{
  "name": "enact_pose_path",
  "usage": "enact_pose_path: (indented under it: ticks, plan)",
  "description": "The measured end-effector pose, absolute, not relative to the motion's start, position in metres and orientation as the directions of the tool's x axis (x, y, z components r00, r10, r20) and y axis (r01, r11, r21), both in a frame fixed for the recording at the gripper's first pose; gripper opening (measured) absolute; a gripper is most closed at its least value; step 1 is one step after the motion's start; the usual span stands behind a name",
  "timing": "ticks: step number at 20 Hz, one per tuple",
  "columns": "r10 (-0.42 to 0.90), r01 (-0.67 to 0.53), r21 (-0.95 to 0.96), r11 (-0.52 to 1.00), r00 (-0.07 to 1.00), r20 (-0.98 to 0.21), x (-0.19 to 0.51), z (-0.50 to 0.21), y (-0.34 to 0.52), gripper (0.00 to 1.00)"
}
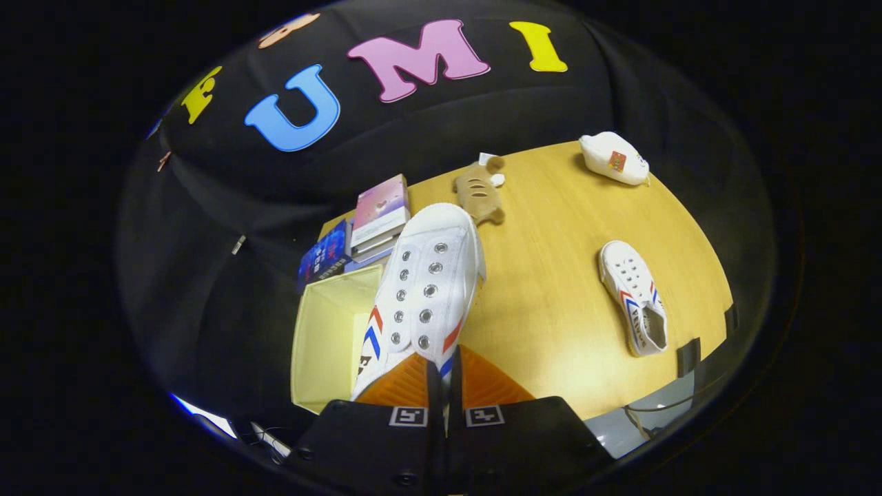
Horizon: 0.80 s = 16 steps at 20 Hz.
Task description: Open the storage box then place both shoes into the box .Put the left shoe in first, then the right shoe, with the right side of both shoes facing outward in a uniform manner.
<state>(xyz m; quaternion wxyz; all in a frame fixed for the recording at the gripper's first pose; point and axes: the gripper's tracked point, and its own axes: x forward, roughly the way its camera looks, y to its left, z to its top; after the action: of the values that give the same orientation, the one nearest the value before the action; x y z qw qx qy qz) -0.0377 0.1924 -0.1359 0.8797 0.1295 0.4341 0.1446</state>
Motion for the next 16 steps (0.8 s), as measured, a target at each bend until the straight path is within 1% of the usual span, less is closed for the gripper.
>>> enact_pose_path:
  ticks: [4, 7, 13, 16]
  plan:
    - [0.448, -0.208, 0.403, 0.891, 0.541, -0.711, -0.05, -0.13, 0.26, 0.05]
    - [0.493, -0.239, 0.433, 0.869, 0.497, -0.714, -0.059, -0.141, 0.304, 0.05]
    - [0.501, -0.28, 0.416, 0.865, 0.435, -0.748, -0.067, -0.18, 0.352, 0.05]
    - [0.473, -0.29, 0.381, 0.878, 0.401, -0.784, -0.068, -0.21, 0.366, 0.05]
